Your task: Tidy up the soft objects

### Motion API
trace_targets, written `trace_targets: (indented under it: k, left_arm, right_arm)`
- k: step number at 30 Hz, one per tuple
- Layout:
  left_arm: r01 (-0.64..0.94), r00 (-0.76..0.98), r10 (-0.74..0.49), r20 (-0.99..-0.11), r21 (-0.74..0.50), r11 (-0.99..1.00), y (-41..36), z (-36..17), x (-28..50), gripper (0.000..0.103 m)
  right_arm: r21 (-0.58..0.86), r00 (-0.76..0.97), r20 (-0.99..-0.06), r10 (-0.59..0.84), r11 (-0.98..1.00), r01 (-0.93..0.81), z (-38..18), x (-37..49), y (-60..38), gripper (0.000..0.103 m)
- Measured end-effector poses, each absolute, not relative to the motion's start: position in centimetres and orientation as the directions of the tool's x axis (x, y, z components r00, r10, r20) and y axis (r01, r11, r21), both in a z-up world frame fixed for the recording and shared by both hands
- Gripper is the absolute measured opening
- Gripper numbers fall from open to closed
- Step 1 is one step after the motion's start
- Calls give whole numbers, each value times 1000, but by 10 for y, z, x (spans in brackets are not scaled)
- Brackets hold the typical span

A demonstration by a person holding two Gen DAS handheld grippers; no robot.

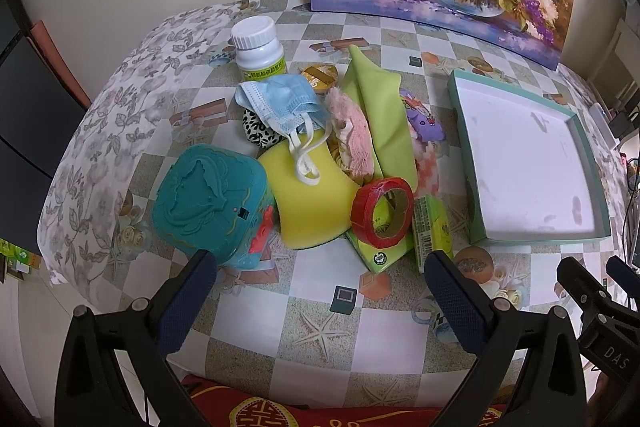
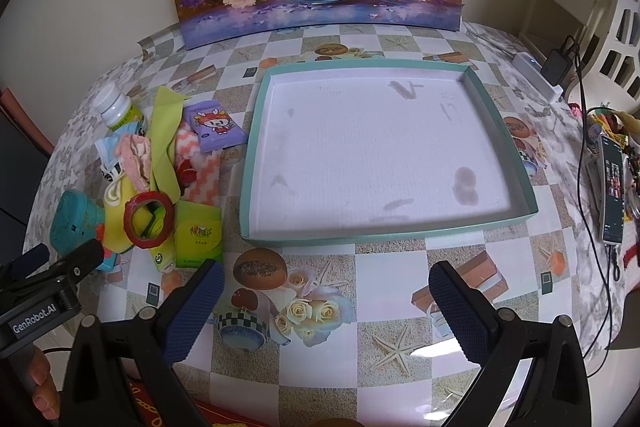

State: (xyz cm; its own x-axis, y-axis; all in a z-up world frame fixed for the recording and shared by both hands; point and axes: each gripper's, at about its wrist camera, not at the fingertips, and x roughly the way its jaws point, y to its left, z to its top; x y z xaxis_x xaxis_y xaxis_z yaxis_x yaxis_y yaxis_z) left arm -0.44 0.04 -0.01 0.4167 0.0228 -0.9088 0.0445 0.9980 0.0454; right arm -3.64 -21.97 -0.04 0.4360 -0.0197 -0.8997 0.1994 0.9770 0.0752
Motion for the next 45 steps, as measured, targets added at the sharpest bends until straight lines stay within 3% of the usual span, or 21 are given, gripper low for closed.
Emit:
trace_targets:
  k: [45]
  left_arm:
    - [46, 416, 23, -909, 46, 998, -1, -1, -4, 103]
  right_arm:
    - [77, 413, -911, -14, 976, 203, -6, -35, -219, 103]
